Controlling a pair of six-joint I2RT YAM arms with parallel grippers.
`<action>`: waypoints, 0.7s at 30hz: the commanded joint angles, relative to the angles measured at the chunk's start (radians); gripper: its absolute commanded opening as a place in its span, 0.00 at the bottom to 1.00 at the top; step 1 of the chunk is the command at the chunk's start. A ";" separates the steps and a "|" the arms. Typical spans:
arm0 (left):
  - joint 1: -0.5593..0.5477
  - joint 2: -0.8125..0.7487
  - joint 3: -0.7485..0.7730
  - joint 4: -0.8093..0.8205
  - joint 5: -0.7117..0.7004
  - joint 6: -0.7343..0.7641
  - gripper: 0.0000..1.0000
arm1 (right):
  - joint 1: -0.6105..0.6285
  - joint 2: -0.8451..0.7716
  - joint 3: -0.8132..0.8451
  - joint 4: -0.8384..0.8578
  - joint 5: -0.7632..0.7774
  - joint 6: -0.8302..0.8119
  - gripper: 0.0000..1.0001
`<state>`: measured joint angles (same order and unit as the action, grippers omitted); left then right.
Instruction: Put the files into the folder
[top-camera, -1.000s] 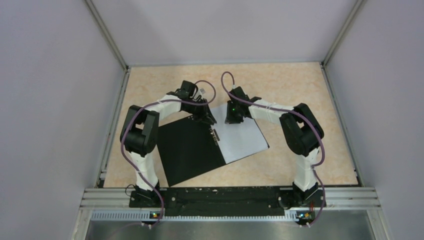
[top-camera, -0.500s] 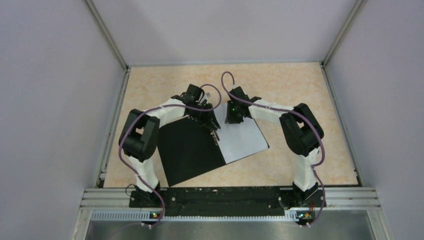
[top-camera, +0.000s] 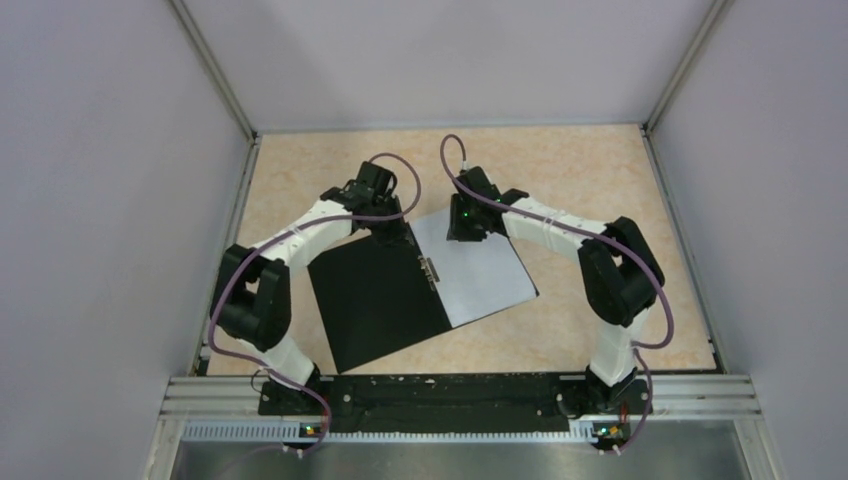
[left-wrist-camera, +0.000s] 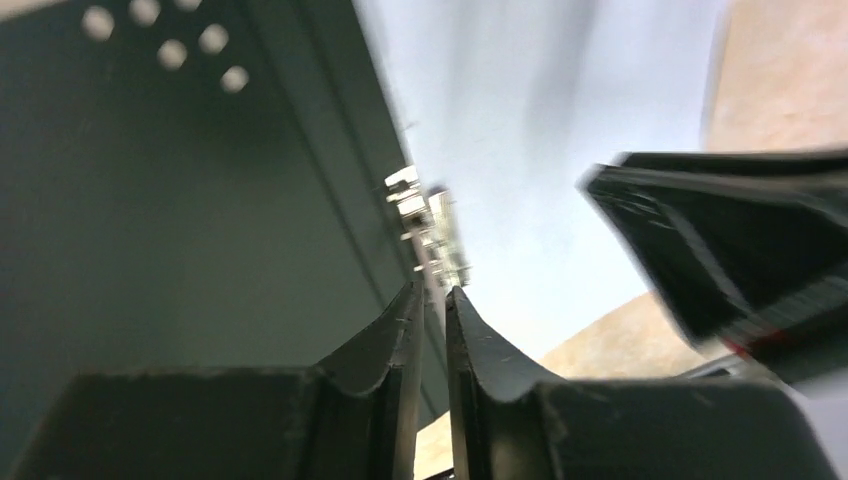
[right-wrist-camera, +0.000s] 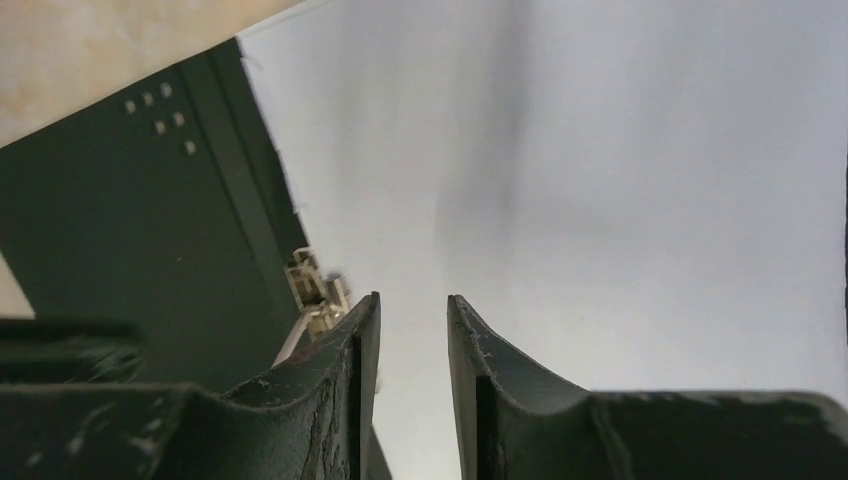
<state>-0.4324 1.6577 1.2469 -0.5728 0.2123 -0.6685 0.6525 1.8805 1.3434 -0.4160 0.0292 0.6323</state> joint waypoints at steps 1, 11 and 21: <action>0.003 -0.005 -0.091 0.024 -0.053 -0.046 0.16 | 0.040 -0.108 -0.007 -0.007 0.036 -0.015 0.31; -0.013 0.147 -0.067 0.069 0.015 -0.008 0.07 | 0.039 -0.182 -0.072 0.011 0.045 0.008 0.31; -0.026 0.315 0.133 0.033 0.070 0.040 0.05 | 0.040 -0.231 -0.126 0.020 0.054 0.024 0.31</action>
<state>-0.4500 1.9347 1.2869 -0.5480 0.2546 -0.6647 0.6918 1.7184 1.2289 -0.4122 0.0631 0.6403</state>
